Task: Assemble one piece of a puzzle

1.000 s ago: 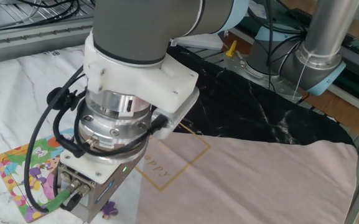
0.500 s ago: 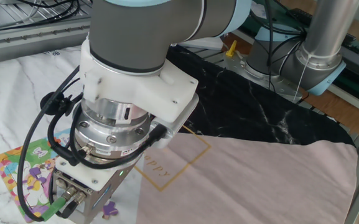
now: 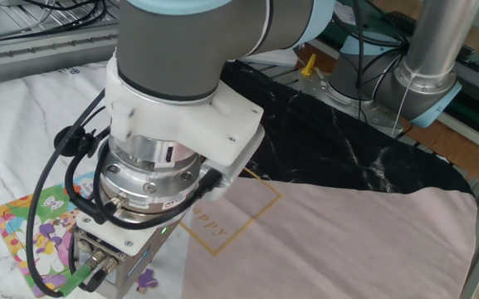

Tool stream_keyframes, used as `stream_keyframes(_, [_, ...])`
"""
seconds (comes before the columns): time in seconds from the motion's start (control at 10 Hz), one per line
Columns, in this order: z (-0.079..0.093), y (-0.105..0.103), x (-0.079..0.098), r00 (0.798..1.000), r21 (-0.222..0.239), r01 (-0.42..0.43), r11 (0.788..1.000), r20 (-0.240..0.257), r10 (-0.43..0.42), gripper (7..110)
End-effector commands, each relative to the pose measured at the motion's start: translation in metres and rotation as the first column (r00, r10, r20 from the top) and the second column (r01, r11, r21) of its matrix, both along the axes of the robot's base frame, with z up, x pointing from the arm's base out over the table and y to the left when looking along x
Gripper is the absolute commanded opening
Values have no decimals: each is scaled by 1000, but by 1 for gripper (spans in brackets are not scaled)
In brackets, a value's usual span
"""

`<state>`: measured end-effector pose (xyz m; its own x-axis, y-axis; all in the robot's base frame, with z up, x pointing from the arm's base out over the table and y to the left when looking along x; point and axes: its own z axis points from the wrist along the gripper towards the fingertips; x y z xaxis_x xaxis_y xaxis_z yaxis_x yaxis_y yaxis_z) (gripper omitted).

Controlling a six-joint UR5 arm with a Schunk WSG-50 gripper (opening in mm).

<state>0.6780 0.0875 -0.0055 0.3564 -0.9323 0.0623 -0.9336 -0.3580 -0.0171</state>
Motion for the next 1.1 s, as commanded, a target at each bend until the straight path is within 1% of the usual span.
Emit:
stream_keyframes(0.0, [-3,-1,4,1000,3,5,1000,5,-5,44])
stream_keyframes(0.2, [-6,0,6,1000,3,0,1000,1,0,44])
stream_keyframes(0.4, [-6,-3,2,1000,-13,-5,1000,-13,5,44])
stream_keyframes(0.5, [-6,-3,1,1000,-13,-5,1000,-19,5,44])
stream_keyframes(0.8, [-7,0,6,1000,-10,-2,1000,-10,2,44])
stream_keyframes(1.0, [-6,1,4,1000,-4,-13,1000,-16,12,44])
